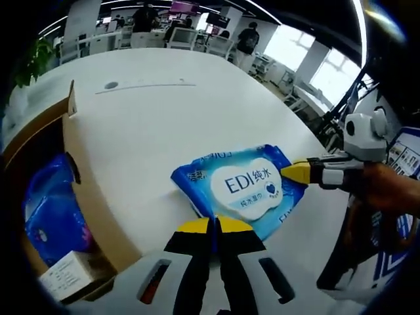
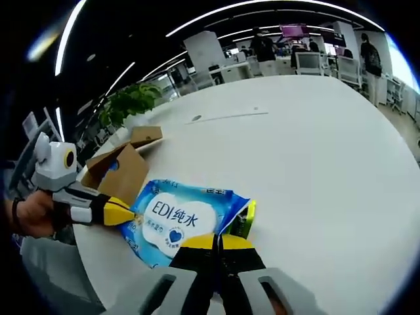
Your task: Operate the shoe box by opening the lid, removing the specified soft item, and placing it in the target area until the item is outside and the box remains undamaged.
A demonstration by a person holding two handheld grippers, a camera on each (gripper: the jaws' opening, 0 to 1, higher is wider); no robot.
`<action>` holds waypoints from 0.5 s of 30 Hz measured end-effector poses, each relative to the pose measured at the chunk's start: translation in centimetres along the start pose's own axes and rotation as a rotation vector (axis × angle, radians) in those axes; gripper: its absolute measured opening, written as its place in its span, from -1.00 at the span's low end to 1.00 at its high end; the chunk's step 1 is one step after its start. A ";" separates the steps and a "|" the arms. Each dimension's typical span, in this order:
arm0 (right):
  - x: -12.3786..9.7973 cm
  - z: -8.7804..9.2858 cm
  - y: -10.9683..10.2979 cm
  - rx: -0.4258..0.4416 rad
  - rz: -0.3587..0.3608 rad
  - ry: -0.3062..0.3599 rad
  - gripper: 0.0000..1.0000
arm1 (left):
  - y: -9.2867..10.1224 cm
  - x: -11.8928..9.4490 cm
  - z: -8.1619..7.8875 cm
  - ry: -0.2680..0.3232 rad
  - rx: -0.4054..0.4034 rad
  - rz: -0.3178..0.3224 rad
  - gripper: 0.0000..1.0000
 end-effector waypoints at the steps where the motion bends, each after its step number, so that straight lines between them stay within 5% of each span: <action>1: 0.0 0.0 0.0 -0.001 0.002 0.000 -1.00 | -0.1 0.1 0.1 -0.004 0.000 0.001 -1.00; 15: -0.3 -0.2 0.3 0.008 0.063 0.023 -1.00 | -0.8 -1.6 -0.3 -0.024 0.050 -0.044 -1.00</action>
Point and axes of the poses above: the point that each gripper's makers call its tool centre point, and the gripper's own axes: x roughly forward along the fingers, y roughly to its right, z roughly out of its underside, the point moved 3 cm from there along -x, roughly backward along the fingers, and after that the axes turned 15 degrees about z, right-handed, at the moved point
